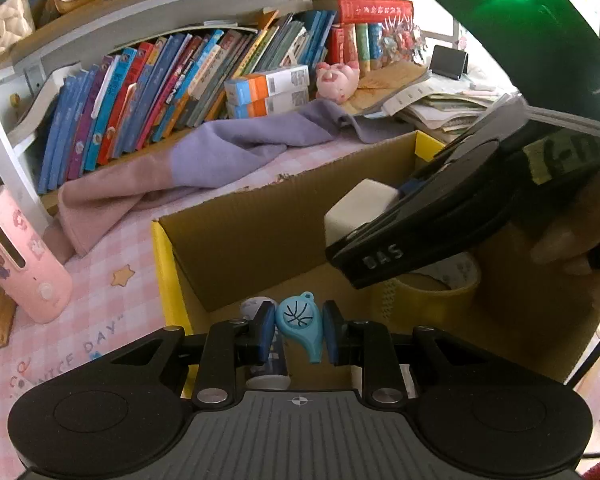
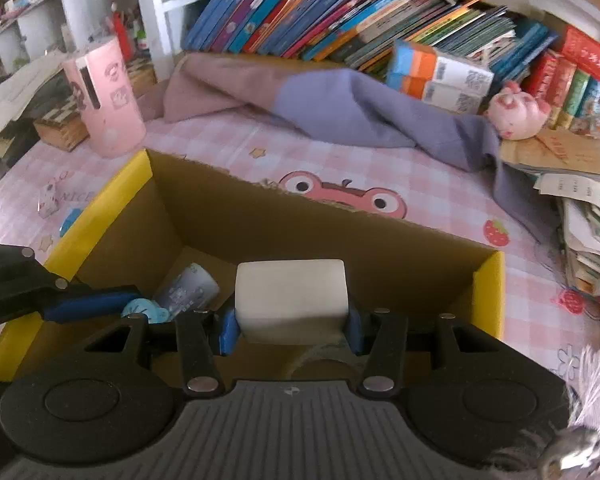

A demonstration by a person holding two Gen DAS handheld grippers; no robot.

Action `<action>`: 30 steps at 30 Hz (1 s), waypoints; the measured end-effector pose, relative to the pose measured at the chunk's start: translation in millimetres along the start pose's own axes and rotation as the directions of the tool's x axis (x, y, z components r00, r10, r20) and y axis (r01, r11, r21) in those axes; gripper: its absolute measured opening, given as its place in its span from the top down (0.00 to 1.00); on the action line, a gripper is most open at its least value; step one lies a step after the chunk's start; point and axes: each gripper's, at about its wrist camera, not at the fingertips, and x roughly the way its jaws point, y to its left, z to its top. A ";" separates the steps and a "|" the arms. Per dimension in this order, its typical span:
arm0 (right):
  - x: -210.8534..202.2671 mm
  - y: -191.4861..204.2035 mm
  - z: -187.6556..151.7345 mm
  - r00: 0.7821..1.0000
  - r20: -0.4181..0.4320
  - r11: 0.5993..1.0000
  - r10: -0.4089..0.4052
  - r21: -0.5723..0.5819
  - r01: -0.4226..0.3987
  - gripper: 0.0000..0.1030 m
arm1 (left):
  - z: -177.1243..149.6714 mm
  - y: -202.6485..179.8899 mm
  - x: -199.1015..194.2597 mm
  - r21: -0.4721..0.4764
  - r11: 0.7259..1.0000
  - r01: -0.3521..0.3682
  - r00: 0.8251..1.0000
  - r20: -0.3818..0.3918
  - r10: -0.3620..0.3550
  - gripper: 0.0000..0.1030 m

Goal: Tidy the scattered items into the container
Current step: 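Open the right tool to drop the white block while the left tool releases the teardrop piece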

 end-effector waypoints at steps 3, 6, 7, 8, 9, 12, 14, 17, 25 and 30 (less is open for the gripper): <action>5.3 2.0 0.0 1.000 -0.015 1.000 0.016 -0.007 -0.016 0.54 | -0.7 -0.4 0.8 -0.006 1.000 -0.005 1.000 0.000 0.005 0.76; 6.4 3.5 -1.6 1.000 -0.022 1.000 0.021 -0.007 -0.021 0.53 | -0.6 -0.6 -0.3 -0.010 1.000 -0.013 1.000 0.006 0.013 0.74; 6.2 4.1 -2.2 1.000 -0.022 1.000 0.022 -0.007 -0.022 0.53 | 0.3 -0.2 0.3 -0.012 1.000 -0.016 1.000 0.005 0.016 0.73; 5.5 3.9 -2.3 1.000 -0.018 1.000 0.022 -0.007 -0.022 0.51 | 0.5 -0.2 0.4 -0.012 1.000 -0.019 1.000 0.002 0.019 0.69; 3.4 4.0 -2.6 1.000 -0.007 1.000 0.023 -0.006 -0.023 0.48 | 0.5 -0.5 0.4 -0.011 1.000 -0.022 1.000 -0.002 0.022 0.64; -6.8 4.7 -2.2 0.999 0.038 1.000 0.026 0.001 -0.026 0.38 | -0.6 -3.0 -6.3 -0.003 0.999 -0.050 0.999 0.012 0.050 0.38; -14.5 6.0 -1.6 0.997 0.069 1.000 0.020 0.007 -0.021 0.36 | -1.5 -4.3 -12.8 0.000 0.998 -0.061 0.998 0.031 0.061 0.32; -26.5 8.5 -3.0 0.994 0.109 1.000 0.006 0.024 -0.009 0.34 | -1.7 -5.3 -21.9 -0.003 0.997 -0.075 0.996 0.051 0.075 0.28; -60.6 16.0 -17.5 0.982 0.185 0.995 -0.030 0.094 0.012 0.34 | -8.4 -5.6 -56.8 -0.037 0.995 -0.089 0.988 0.127 0.093 0.20; -90.0 26.2 -31.1 0.968 0.242 0.990 -0.073 0.136 0.041 0.34 | -21.9 -2.5 -85.6 -0.094 0.992 -0.082 0.981 0.169 0.097 0.19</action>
